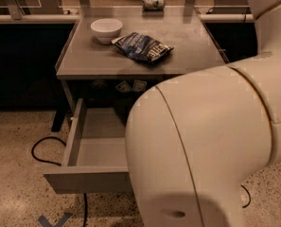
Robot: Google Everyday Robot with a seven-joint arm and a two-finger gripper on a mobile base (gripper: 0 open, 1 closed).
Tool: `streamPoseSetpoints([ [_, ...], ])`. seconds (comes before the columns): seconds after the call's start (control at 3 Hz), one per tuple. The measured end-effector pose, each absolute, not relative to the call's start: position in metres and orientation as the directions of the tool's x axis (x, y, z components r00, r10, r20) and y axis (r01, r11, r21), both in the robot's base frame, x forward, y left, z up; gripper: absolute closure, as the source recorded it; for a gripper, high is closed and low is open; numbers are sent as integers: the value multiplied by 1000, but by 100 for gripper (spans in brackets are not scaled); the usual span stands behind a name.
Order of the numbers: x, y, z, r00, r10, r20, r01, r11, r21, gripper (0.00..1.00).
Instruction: Place apple into top drawer
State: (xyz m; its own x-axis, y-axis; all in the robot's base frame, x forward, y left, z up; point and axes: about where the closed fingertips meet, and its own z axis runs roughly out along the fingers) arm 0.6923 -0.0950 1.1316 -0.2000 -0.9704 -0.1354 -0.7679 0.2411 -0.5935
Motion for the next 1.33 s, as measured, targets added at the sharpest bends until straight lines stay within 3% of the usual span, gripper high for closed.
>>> streamPoseSetpoints([
  [0.67,698,-104,1113,-250,-957,-144,-776,287,-562,100],
  [1.33,637,-81,1112,-394,-892,-222,-772,452,-446,100],
])
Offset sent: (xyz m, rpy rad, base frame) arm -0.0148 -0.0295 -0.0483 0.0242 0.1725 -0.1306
